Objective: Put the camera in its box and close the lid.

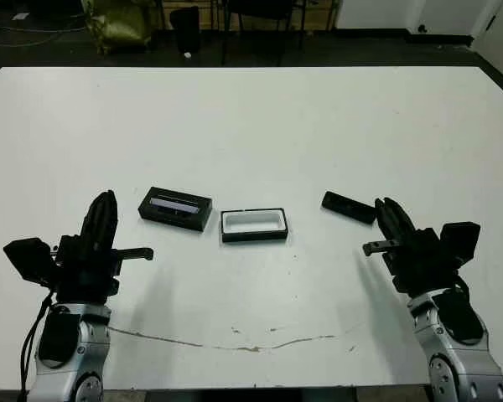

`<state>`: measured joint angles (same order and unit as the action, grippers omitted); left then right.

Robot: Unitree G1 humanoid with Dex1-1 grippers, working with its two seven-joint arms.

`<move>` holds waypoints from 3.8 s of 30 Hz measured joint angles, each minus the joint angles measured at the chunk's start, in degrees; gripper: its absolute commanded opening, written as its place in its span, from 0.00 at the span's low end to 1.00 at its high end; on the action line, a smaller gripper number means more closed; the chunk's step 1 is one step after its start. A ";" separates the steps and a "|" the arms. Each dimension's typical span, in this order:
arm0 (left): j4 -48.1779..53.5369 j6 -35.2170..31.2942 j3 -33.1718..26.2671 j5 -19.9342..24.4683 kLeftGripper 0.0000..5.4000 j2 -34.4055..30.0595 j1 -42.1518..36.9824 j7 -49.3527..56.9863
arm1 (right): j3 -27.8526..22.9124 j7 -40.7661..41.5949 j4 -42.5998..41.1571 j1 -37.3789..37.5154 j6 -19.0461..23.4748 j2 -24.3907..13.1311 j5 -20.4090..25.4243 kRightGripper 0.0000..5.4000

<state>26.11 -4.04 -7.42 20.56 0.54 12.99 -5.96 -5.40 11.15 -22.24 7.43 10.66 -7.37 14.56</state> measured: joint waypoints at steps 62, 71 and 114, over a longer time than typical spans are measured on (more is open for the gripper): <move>0.85 -0.35 1.13 -0.34 0.00 -0.76 2.64 -1.18 | 12.79 48.89 45.76 -40.75 -2.98 -29.08 -7.57 1.00; 0.85 -0.43 1.02 -0.11 0.00 -0.87 2.65 -1.53 | 13.21 50.18 51.97 -40.93 -5.99 -28.07 -8.48 1.00; 2.10 -1.28 0.19 -1.37 0.00 -1.82 2.88 -0.76 | 15.73 43.46 70.12 -46.93 -7.06 -19.63 -13.37 0.16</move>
<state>28.22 -5.32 -7.24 19.20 -1.28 15.86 -6.72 10.33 54.61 47.89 -39.50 3.60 -27.00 1.19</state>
